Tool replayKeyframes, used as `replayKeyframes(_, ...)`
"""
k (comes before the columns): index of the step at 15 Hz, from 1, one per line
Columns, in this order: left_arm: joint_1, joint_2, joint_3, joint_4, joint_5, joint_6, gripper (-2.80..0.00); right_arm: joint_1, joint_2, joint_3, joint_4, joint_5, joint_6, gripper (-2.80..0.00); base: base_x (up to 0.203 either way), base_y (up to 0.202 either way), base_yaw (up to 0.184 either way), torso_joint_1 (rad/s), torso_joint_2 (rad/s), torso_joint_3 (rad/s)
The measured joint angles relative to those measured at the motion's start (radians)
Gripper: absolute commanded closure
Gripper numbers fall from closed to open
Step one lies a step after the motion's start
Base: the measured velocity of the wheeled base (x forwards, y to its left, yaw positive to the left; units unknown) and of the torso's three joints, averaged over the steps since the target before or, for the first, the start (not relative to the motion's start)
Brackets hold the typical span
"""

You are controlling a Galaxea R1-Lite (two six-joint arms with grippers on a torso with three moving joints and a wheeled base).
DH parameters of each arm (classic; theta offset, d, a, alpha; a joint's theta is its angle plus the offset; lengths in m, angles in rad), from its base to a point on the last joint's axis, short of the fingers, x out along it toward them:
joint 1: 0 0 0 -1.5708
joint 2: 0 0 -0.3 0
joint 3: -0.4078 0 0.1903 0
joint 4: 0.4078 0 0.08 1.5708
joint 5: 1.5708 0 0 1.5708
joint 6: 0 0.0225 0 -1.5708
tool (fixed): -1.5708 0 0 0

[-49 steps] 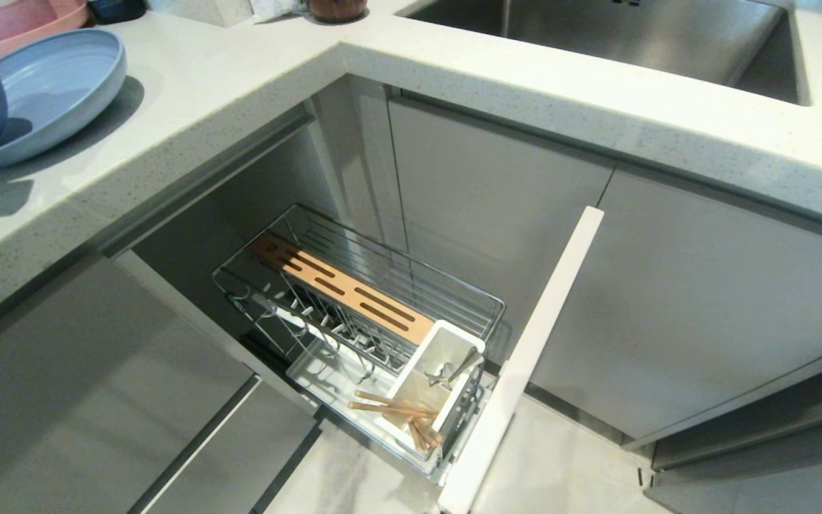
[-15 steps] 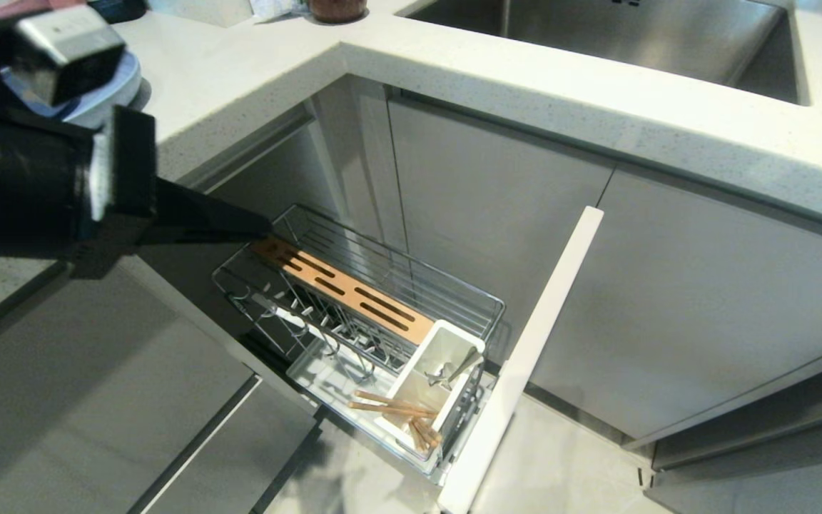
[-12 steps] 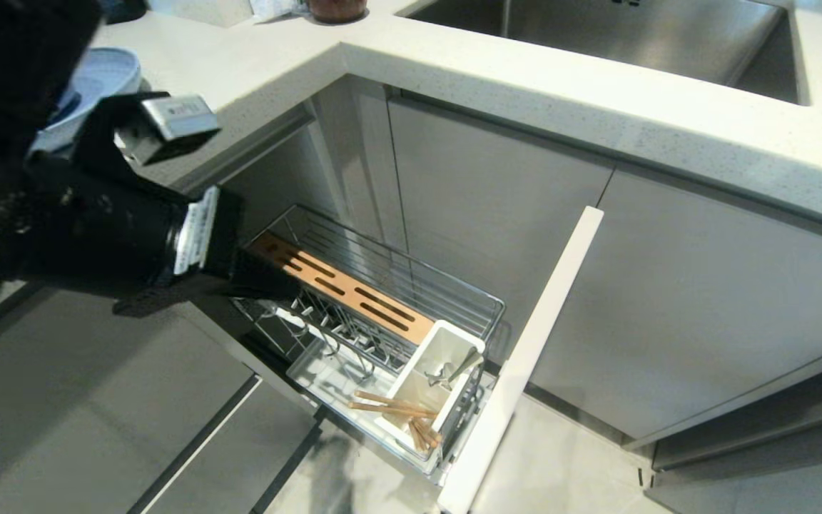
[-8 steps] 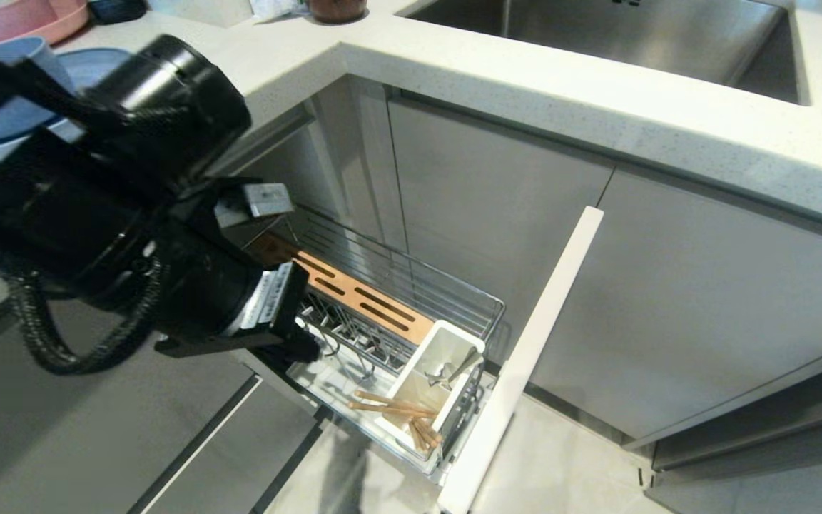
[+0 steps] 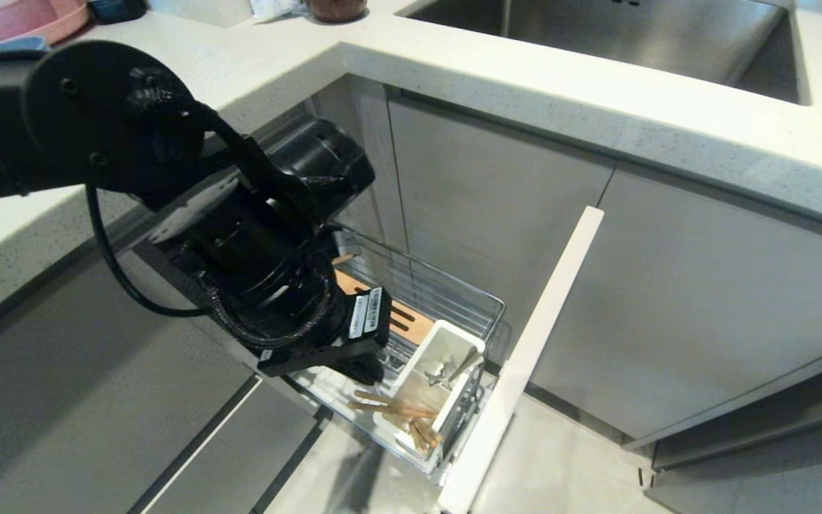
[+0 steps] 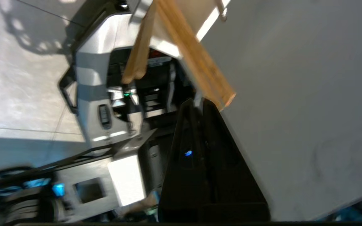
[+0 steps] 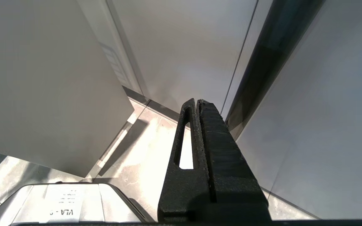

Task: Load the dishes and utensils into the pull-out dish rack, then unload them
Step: Take the spoon out of the cupboard

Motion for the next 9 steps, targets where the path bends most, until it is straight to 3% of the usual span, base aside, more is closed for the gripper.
replayKeyframes(3, -0.029, 0.036, -0.016, -0.025, 0.0, -0.107, -2.8, 0.0, 0.0, 0.0, 0.0, 0.0, 0.0, 0.0, 0.0, 0.0, 0.0, 0.0, 0.0, 0.0)
replayKeyframes(9, -0.041, 0.099, -0.03, -0.094, 0.009, -0.217, -2.8, 0.0, 0.0, 0.0, 0.0, 0.0, 0.0, 0.0, 0.0, 0.0, 0.0, 0.0, 0.0, 0.0)
